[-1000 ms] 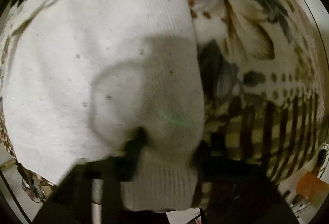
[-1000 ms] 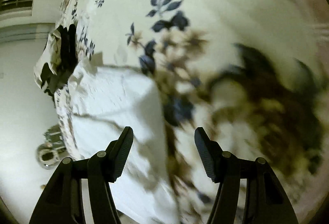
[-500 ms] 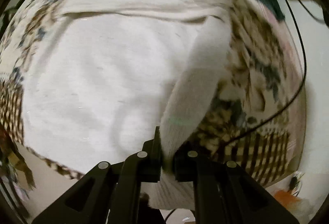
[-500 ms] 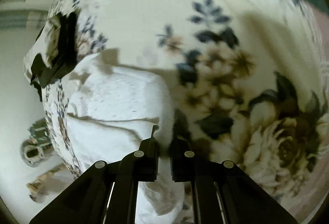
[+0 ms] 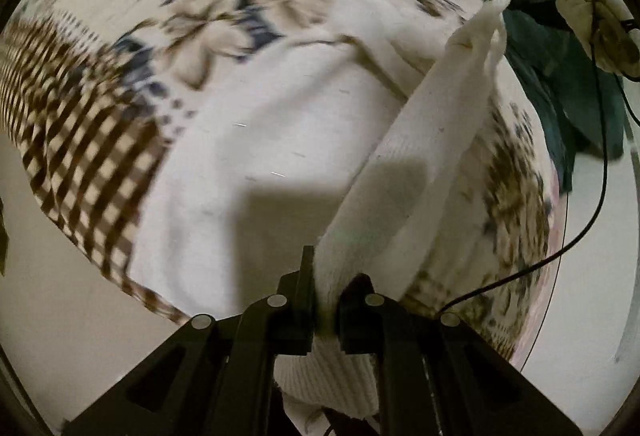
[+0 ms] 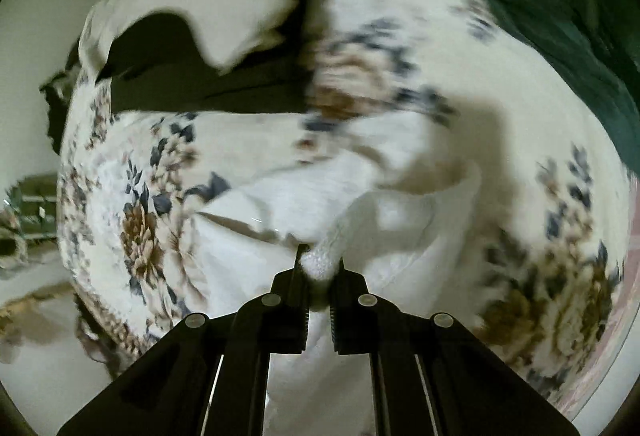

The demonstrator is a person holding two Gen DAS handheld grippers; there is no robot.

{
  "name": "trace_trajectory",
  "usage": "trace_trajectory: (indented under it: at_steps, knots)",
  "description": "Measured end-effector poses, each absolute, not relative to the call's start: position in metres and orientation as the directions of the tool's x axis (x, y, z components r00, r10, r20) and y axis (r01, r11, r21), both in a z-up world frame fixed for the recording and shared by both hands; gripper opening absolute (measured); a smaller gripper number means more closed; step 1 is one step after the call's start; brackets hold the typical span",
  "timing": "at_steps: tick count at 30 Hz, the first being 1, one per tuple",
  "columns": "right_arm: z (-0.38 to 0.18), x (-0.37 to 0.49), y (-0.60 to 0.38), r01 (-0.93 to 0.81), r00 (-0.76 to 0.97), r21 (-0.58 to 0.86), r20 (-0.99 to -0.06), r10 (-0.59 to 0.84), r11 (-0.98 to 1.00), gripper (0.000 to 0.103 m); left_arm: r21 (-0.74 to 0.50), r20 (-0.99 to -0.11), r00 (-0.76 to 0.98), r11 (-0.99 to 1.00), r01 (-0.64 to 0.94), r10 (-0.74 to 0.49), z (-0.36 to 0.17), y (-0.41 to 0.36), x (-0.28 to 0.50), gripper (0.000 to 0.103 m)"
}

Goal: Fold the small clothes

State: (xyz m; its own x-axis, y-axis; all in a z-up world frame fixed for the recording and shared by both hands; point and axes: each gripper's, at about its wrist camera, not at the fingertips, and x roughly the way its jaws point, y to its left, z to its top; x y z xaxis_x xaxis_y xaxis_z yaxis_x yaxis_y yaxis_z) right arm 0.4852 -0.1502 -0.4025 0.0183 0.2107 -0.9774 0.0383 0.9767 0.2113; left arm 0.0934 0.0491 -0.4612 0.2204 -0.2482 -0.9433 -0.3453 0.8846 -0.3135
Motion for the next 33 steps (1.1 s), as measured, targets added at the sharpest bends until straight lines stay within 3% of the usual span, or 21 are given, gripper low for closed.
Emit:
trace_trajectory:
  at_steps: [7,12,15,17,18,19,20,26,29,33]
  knots:
    - [-0.452,0.505,-0.018,-0.03,-0.016,0.087,-0.996,0.086,0.996,0.008,-0.358,-0.933,0.204,0.817,-0.452,-0.297,-0.493,0.122,0.096,0.006]
    - [-0.485,0.505,0.02,-0.051,-0.039,0.018,-0.999,0.016,0.999,0.008,-0.375,-0.926,0.156,0.8,-0.468,-0.343,-0.522,0.144,0.098,0.007]
    - [-0.501,0.505,0.019,-0.022,-0.084,0.067,-0.994,0.064,0.998,0.011,-0.417,-0.903,0.13,0.761,-0.497,-0.41,-0.538,0.157,0.101,0.012]
    - [-0.501,0.499,0.012,-0.003,-0.104,0.135,-0.985,0.134,0.991,0.026,-0.441,-0.886,0.126,0.728,-0.525,-0.446,-0.541,0.168,0.099,0.02]
    - [-0.497,0.49,0.005,0.007,-0.115,0.189,-0.975,0.189,0.982,0.033,-0.428,-0.891,0.116,0.729,-0.534,-0.438,-0.54,0.174,0.098,0.031]
    - [-0.494,0.481,-0.002,0.012,-0.122,0.223,-0.967,0.223,0.975,0.05,-0.417,-0.896,0.107,0.734,-0.535,-0.431,-0.539,0.179,0.096,0.047]
    - [-0.487,0.467,-0.012,0.01,-0.124,0.253,-0.96,0.253,0.967,0.062,-0.417,-0.895,0.104,0.734,-0.537,-0.433,-0.538,0.184,0.094,0.054]
    - [-0.473,0.342,-0.088,0.049,-0.158,0.291,-0.942,0.295,0.956,0.065,-0.427,-0.891,0.084,0.761,-0.489,-0.445,-0.531,0.193,0.093,0.057]
    - [-0.493,0.261,-0.122,0.13,-0.244,0.251,-0.93,0.276,0.959,0.065,-0.389,-0.911,0.045,0.817,-0.425,-0.41,-0.532,0.178,0.101,0.057]
    - [-0.532,0.154,-0.154,0.293,-0.36,0.256,-0.863,0.354,0.921,0.065,-0.31,-0.945,0.003,0.891,-0.331,-0.327,-0.534,0.156,0.109,0.055]
